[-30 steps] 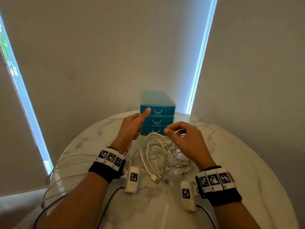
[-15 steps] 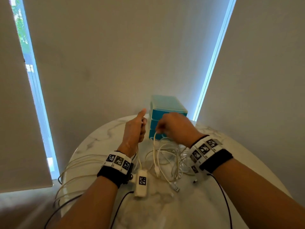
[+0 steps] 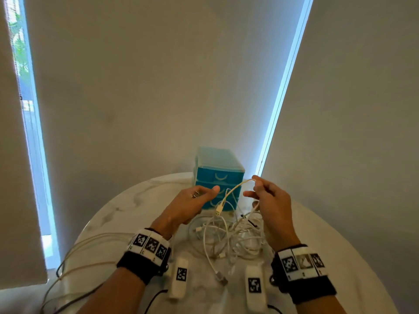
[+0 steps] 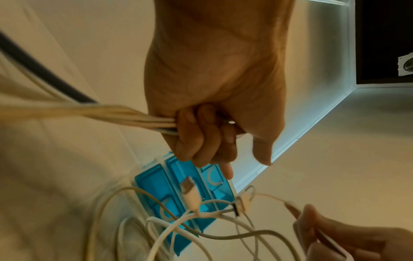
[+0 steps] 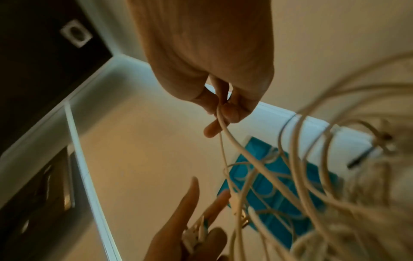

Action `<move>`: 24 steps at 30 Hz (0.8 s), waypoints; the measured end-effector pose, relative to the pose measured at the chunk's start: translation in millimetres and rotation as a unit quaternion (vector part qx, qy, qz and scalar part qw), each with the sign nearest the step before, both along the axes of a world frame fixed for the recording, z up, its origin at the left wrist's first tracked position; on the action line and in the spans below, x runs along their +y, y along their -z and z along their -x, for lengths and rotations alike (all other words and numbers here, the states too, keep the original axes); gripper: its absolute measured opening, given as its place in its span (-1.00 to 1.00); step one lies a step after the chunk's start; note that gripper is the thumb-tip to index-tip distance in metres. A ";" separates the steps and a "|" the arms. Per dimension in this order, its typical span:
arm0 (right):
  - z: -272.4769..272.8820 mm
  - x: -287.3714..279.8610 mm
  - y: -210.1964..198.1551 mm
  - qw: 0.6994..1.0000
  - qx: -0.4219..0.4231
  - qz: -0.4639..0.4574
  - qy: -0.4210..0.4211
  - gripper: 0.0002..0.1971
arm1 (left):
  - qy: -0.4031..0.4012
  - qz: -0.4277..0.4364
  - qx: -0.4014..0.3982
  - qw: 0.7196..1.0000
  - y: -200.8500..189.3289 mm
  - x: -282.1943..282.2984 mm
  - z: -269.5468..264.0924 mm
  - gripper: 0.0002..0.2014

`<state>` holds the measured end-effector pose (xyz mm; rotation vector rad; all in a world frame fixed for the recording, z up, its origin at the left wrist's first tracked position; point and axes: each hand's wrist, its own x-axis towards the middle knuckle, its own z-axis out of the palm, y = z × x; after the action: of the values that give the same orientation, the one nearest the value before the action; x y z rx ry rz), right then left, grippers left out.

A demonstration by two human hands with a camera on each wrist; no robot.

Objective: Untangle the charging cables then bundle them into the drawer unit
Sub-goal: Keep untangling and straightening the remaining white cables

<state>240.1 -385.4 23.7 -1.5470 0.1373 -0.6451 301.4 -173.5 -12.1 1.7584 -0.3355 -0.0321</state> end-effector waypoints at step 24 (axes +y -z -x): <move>14.5 -25.8 20.6 0.955 0.172 -0.070 -0.229 -0.69 | 0.035 -0.032 0.032 0.998 7.1 -10.1 4.5 -0.51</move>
<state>225.6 -411.2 3.1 -1.4723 0.0786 0.0048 296.9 -183.7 -19.2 1.8051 -0.3520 -0.1512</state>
